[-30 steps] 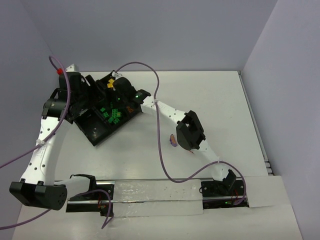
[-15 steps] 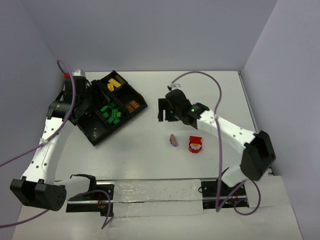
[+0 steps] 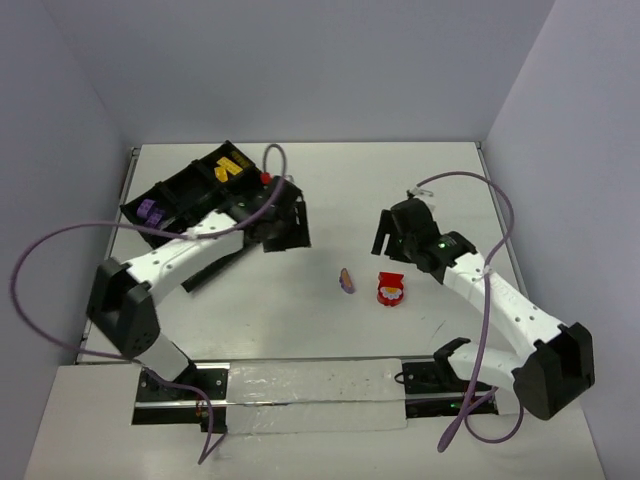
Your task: Sort the legos into containers by color
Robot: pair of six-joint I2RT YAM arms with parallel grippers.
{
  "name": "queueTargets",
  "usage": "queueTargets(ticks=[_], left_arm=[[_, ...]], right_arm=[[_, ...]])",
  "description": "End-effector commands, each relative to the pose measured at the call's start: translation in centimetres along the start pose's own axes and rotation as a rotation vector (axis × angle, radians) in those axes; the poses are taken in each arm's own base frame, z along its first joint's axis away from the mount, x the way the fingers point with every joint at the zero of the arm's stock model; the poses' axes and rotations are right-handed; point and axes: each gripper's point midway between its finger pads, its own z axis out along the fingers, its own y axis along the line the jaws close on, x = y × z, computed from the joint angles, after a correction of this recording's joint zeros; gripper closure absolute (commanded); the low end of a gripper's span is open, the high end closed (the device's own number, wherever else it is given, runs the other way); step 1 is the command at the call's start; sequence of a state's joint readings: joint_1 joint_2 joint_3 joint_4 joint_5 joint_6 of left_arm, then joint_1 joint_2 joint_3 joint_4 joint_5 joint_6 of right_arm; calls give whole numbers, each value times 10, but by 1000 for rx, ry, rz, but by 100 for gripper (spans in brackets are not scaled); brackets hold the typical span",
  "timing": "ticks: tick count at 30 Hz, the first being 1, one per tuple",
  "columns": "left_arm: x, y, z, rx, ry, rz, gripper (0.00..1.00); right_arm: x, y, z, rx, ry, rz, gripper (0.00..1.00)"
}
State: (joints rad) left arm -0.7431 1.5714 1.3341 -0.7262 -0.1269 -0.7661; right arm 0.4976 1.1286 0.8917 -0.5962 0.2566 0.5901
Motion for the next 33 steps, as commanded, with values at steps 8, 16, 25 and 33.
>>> queueTargets(ticks=[8, 16, 25, 33], left_arm=[[67, -84, 63, 55, 152, 108, 30], [81, -113, 78, 78, 146, 158, 30], [102, -100, 114, -18, 174, 170, 39], [94, -94, 110, -53, 144, 178, 79]], right_arm=[[-54, -20, -28, 33, -139, 36, 19], [-52, -19, -28, 23, -131, 25, 19], [-54, -19, -33, 13, -142, 21, 19], [-56, -19, -33, 13, -143, 21, 19]])
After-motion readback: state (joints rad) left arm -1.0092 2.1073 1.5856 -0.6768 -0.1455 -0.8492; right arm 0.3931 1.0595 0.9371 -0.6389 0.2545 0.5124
